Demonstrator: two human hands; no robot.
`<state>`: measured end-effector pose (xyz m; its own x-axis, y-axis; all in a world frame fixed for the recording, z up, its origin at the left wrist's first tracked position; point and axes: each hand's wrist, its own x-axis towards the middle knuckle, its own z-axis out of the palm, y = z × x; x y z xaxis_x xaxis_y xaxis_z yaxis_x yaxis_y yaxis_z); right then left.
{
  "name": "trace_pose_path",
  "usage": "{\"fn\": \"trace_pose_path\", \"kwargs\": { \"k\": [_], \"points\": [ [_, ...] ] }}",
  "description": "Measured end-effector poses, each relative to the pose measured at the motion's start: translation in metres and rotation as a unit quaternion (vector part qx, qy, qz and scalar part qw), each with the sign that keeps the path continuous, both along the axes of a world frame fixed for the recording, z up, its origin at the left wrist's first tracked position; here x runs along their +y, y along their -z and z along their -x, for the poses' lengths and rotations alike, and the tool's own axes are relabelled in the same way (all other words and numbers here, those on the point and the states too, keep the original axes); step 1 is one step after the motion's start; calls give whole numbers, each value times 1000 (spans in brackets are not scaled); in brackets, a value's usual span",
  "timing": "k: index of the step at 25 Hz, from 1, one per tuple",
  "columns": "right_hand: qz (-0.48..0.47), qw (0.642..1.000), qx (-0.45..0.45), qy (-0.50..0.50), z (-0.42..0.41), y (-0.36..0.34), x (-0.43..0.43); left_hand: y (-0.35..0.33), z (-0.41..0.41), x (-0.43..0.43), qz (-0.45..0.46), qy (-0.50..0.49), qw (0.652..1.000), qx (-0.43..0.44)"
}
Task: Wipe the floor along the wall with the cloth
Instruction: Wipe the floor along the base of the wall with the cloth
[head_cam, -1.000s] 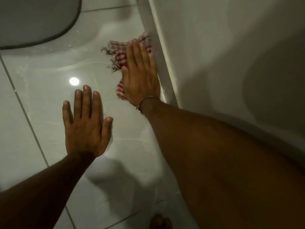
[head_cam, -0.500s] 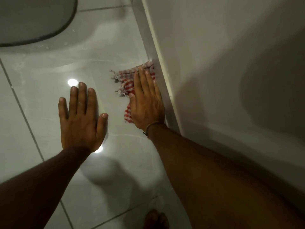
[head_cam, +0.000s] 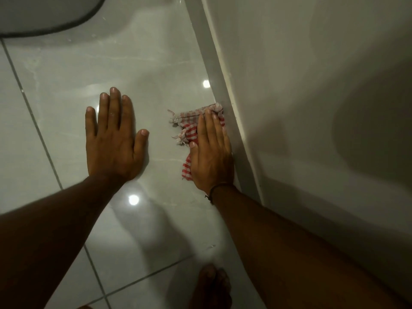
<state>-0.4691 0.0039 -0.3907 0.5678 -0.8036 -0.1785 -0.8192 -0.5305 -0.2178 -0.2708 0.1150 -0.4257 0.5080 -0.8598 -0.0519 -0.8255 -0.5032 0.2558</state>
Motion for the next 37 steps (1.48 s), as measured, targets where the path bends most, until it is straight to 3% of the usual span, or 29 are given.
{"fn": "trace_pose_path", "kwargs": {
  "k": [16, 22, 29, 34, 37],
  "points": [
    [-26, 998, -16, 54, 132, 5, 112, -4, -1, 3, 4, 7, 1000, -2],
    [-21, 998, 33, 50, 167, 1, 143, -5, 0, 2, 7, 5, 1000, 2],
    [-4, 998, 52, 30, 125, -3, 115, -4, -1, 2, 2, 2, 1000, 3],
    [2, 999, -3, -48, 46, -1, 30, -3, -1, 2, 2, 4, 1000, 4],
    [4, 999, -19, -40, -10, -1, -14, -3, 0, 3, 0, 4, 1000, 5]
  ]
}}
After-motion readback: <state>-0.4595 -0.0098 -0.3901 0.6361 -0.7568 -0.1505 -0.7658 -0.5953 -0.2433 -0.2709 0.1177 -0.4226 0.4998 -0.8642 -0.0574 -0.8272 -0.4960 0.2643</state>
